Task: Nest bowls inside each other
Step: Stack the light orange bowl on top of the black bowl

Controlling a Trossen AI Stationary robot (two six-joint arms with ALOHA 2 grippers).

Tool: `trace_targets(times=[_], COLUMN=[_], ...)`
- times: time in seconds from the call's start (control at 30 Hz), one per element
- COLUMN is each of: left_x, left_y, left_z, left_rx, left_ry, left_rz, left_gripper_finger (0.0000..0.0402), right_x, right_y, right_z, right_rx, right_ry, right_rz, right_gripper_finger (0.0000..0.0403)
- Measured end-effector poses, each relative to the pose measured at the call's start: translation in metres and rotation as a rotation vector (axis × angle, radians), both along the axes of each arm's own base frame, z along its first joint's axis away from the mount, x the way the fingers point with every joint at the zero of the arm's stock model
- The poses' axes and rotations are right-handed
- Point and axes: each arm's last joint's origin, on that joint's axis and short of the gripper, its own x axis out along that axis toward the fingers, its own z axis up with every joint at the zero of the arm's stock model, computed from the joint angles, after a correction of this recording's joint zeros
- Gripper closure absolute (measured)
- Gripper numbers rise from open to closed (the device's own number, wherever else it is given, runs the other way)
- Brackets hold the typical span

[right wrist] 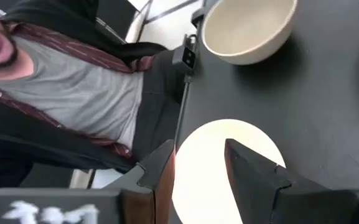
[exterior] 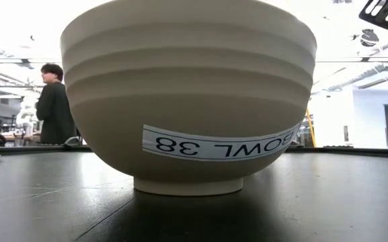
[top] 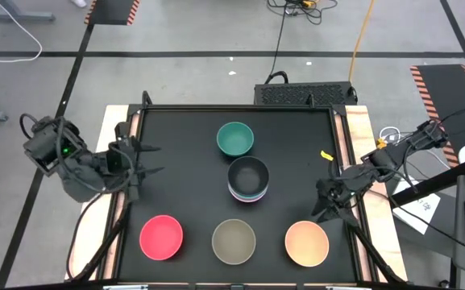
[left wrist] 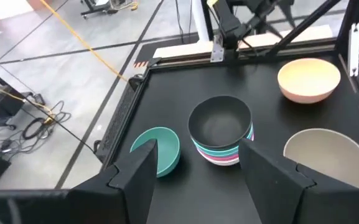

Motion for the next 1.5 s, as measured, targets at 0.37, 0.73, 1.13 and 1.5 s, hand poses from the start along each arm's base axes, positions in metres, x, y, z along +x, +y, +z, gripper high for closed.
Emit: trace_targets(times=[0.37,0.73,1.13,1.5], left_x=[0.002,0.003,0.001,0.003], left_y=[-0.002,-0.001,0.002,0.001], left_z=[-0.011,-0.016,-0.014,-0.012], left_rx=[-0.033,-0.091,-0.114,-0.126], left_ry=[-0.002,-0.04,-0.054,-0.074], left_rz=[0.06,0.133,0.151,0.143], left_gripper_finger=[0.0174,0.0174,0.0174,0.0174], right_x=[0.017,0.023,0.016,0.009], right_y=[0.007,0.036,0.043,0.04], right_z=[-0.036,-0.054,-0.058,-0.06], right_rx=[-0.115,-0.108,-0.148,-0.168], right_ry=[0.367,0.512,0.549,0.616], right_rz=[-0.182,-0.076,-0.103,-0.183], right_gripper_finger=[0.0273,0.0273,0.0273,0.0273])
